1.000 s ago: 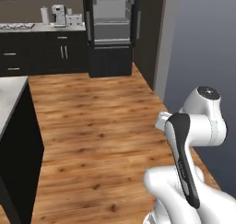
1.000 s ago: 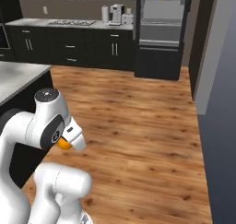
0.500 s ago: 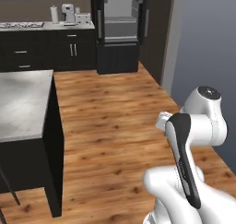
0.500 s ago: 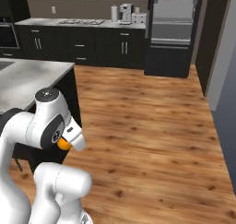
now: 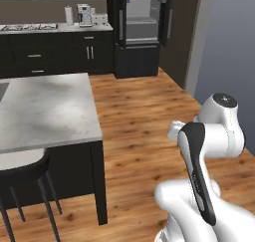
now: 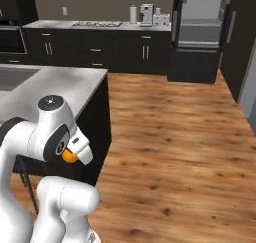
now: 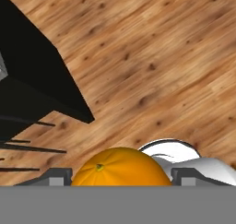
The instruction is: Pick up the orange and apple from the fridge and place one fruit on each plate on the dining counter.
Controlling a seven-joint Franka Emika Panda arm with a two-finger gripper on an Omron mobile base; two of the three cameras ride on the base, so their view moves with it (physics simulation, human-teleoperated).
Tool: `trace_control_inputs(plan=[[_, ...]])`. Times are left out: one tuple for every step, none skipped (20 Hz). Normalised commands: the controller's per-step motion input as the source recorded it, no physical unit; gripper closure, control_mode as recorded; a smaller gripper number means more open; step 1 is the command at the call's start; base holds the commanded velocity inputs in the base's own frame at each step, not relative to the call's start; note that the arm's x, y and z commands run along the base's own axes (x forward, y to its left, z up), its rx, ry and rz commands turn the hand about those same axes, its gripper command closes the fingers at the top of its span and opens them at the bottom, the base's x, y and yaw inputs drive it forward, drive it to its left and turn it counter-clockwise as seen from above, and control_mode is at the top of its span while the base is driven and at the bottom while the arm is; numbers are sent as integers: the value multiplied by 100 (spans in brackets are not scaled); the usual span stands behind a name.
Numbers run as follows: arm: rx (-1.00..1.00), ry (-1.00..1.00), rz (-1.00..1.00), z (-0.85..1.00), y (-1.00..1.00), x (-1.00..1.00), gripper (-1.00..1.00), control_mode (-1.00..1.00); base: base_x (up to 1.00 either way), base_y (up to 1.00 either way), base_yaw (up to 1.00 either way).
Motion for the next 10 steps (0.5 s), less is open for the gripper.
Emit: trace_control_inputs(plan=[[0, 0, 0, 0, 0, 0, 100, 100, -45, 100, -11], [0, 0, 0, 0, 0, 0, 100, 100, -43, 100, -12], [0, 0, 0, 0, 0, 0, 100, 100, -42, 100, -12], [0, 0, 0, 0, 0, 0, 100, 100, -36, 100, -13], [0, 0, 0, 0, 0, 0, 100, 100, -31, 100, -13], [0, 0, 0, 0, 0, 0, 100, 100, -24, 100, -15], [0, 0, 0, 0, 0, 0, 100, 100, -18, 100, -17], [0, 0, 0, 0, 0, 0, 100, 100, -11, 100, -18], [0, 0, 0, 0, 0, 0, 100, 100, -4, 100, -18], [0, 0, 0, 0, 0, 0, 100, 100, -2, 100, -18]])
